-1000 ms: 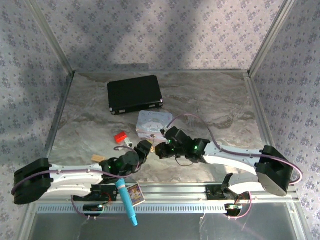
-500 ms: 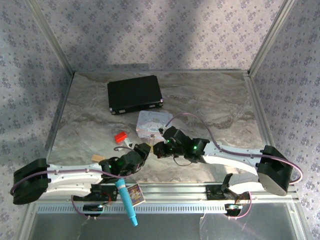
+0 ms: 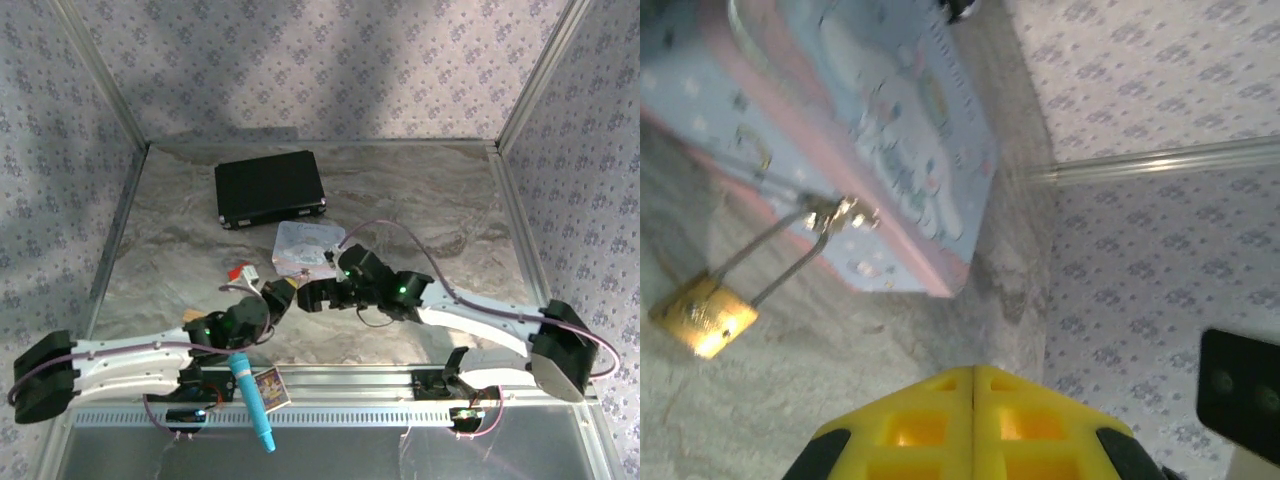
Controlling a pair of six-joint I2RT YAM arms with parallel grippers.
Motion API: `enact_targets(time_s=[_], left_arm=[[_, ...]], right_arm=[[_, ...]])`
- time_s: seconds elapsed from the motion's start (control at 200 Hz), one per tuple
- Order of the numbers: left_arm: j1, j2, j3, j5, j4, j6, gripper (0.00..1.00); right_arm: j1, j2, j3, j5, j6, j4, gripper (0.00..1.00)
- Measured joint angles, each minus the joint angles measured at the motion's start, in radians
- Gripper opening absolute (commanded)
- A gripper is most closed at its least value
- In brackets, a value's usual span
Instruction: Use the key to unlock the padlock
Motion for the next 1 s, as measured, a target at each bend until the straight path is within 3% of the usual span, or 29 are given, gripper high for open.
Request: enact_targets(time_s=[0.15,0.26,0.505,0.69,0.93,0.999], left_arm=[[0.185,-0.154,0.013,0.204,-0.068,0.258,0.0],[0.301,-0.226,0.017,0.409,-0.067,0.392,0.0],[0.355,-0.226,0.017,0.718,0.0,0.507,0.0],[0.355,-0.209,0.017,0.788,0.091,0.51,0.0],[0.355,-0.209,0.016,0.809,0.154,0.502,0.0],[0.356,-0.209,0.016,0.809,0.155,0.502,0.0]], right_arm=[[-0.046,-0.087,-0.001,-0.12,-0.047,0.06,0.81],[-0.093,-0.084,-0.058,-0.236,-0.017,0.238,0.76],[-0.109,-0.021,-0.112,-0.373,0.028,0.467,0.59],[-0.103,0.01,-0.112,-0.414,0.038,0.552,0.44],[-0.1,0.04,-0.14,-0.441,0.091,0.677,0.19],[-0.1,0.045,-0.146,-0.453,0.107,0.715,0.16]])
